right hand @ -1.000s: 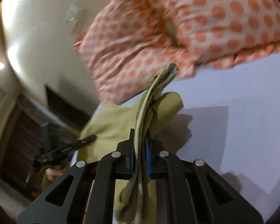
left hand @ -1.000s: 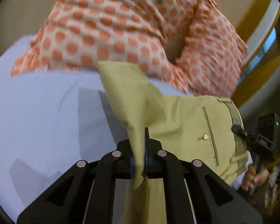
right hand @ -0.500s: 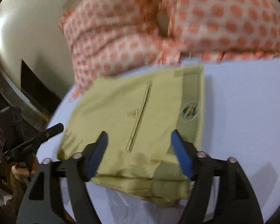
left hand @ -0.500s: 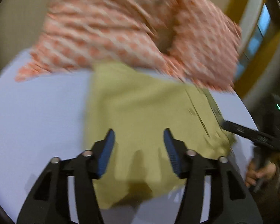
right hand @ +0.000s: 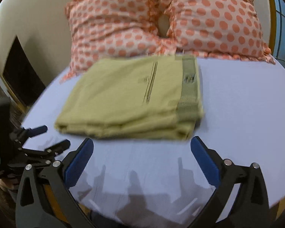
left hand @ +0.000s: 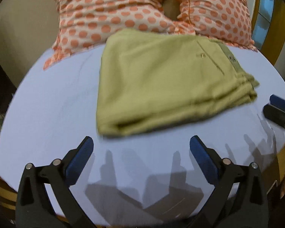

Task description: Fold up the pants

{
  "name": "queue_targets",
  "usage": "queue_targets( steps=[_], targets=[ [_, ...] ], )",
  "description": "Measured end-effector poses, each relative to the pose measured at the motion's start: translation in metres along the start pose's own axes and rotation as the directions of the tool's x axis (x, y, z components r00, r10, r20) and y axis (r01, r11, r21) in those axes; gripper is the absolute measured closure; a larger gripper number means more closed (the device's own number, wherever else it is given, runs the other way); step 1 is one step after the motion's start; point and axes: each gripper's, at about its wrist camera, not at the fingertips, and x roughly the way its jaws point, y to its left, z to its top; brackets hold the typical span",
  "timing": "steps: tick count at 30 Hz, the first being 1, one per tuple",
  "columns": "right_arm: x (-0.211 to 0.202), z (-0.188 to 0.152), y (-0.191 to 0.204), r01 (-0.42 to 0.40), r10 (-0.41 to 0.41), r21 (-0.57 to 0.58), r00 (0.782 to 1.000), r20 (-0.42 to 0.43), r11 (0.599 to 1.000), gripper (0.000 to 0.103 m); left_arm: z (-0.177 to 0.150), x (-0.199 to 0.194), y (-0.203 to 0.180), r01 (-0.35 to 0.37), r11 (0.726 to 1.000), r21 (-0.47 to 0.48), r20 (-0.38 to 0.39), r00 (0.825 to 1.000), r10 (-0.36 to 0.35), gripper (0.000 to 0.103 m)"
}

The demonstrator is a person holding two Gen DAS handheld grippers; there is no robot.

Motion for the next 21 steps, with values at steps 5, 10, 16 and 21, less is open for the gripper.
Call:
queue_targets(
  steps=[5, 10, 16, 21],
  targets=[
    [0.026, -0.014, 0.027, 0.079, -0.082, -0.056, 0.995, -0.049, 0.995, 0.001, -0.008, 0.013, 0.010, 0.006, 0.999, -0.044, -0.031, 0.999, -0.007, 0.002],
    [0.042, -0.019, 0.033, 0.157, -0.162, -0.059, 0.984, -0.077, 0.986, 0.001, -0.008, 0.021, 0.014, 0.004, 0.997, -0.072, -0.039, 0.999, -0.007, 0.002],
    [0.047, -0.026, 0.041, 0.212, -0.220, -0.083, 0.970, -0.104, 0.974, 0.001, -0.011, 0.021, 0.010, -0.011, 0.997, -0.078, -0.034, 0.999, 0.008, 0.002],
    [0.045, -0.027, 0.040, 0.209, -0.218, -0.087, 0.971, -0.104, 0.974, 0.001, -0.016, 0.019, 0.010, -0.008, 0.998, -0.068, -0.006, 1.000, 0.008, 0.002]
  ],
)
